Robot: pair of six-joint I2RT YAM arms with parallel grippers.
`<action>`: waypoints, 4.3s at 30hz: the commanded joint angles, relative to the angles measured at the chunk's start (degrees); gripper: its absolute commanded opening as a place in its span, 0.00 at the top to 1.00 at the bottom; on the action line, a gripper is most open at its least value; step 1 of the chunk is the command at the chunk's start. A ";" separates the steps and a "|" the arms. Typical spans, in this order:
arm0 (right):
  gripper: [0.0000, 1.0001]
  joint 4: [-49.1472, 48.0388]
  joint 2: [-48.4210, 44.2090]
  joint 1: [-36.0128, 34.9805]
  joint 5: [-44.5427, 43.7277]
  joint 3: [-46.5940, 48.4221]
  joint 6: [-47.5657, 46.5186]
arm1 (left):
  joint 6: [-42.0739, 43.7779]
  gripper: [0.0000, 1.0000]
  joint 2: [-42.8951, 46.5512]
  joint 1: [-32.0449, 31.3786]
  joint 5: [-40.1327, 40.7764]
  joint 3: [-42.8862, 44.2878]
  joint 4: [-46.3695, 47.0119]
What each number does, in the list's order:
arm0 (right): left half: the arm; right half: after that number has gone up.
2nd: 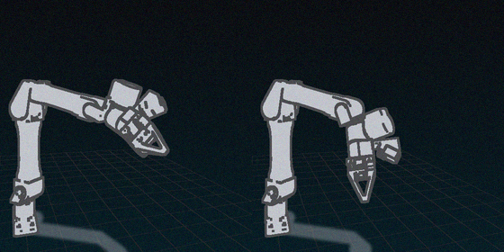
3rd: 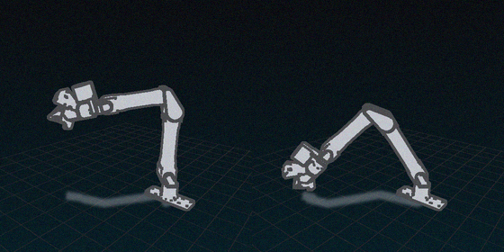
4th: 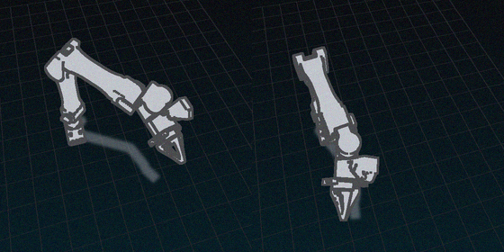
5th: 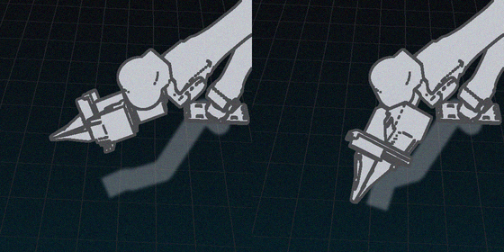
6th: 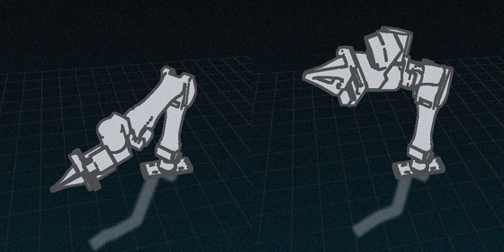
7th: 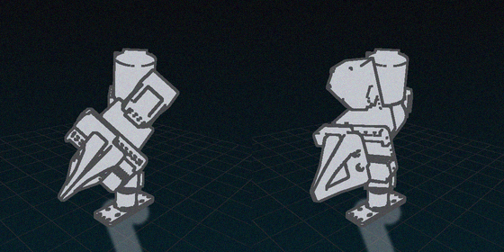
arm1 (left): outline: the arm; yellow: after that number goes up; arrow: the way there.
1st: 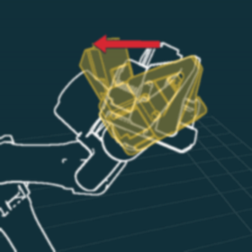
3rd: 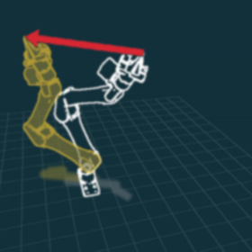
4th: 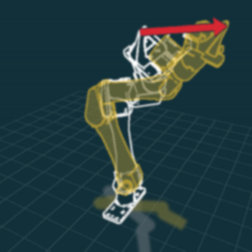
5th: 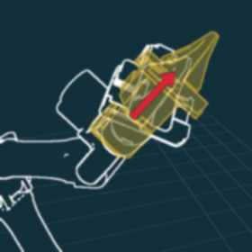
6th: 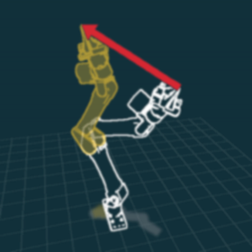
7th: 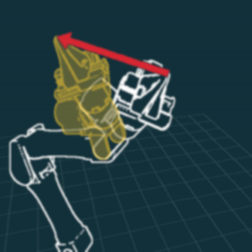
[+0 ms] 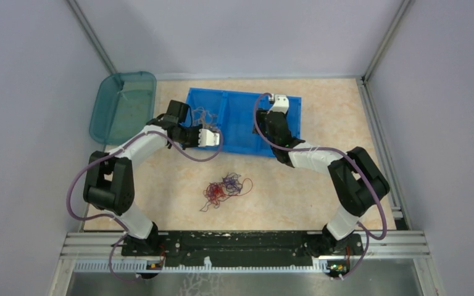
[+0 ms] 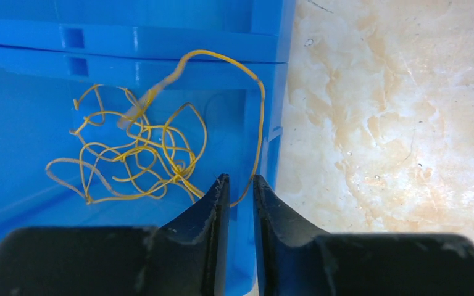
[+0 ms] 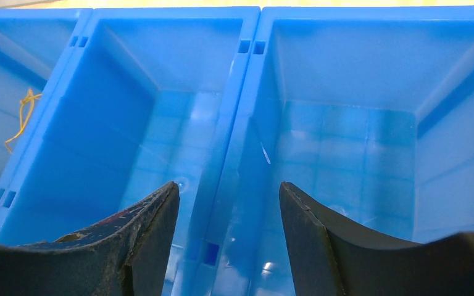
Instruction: Untangle the cables
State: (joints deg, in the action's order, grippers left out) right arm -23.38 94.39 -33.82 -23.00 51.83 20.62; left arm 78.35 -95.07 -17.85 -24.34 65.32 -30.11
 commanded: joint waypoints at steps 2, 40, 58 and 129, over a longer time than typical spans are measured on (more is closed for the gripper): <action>0.40 -3.90 -0.16 0.42 1.23 -0.52 0.79 | -1.16 0.68 3.89 0.34 -2.10 -3.79 7.51; 0.49 -6.46 -1.50 0.43 1.52 -5.05 2.32 | -30.74 0.49 -3.45 -3.34 -8.28 0.94 8.44; 0.50 -7.31 -2.26 0.47 1.58 -5.81 2.46 | -32.44 0.86 -2.91 -1.58 -8.49 0.87 8.76; 0.36 -5.90 -18.07 -0.49 8.72 -13.70 1.09 | -29.59 0.00 13.75 -0.78 -13.18 14.04 -25.52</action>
State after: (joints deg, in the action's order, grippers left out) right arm -29.15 81.54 -33.85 -16.71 38.37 23.09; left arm 46.76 -86.67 -18.61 -28.62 83.42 -50.24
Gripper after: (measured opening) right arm 0.620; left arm 0.998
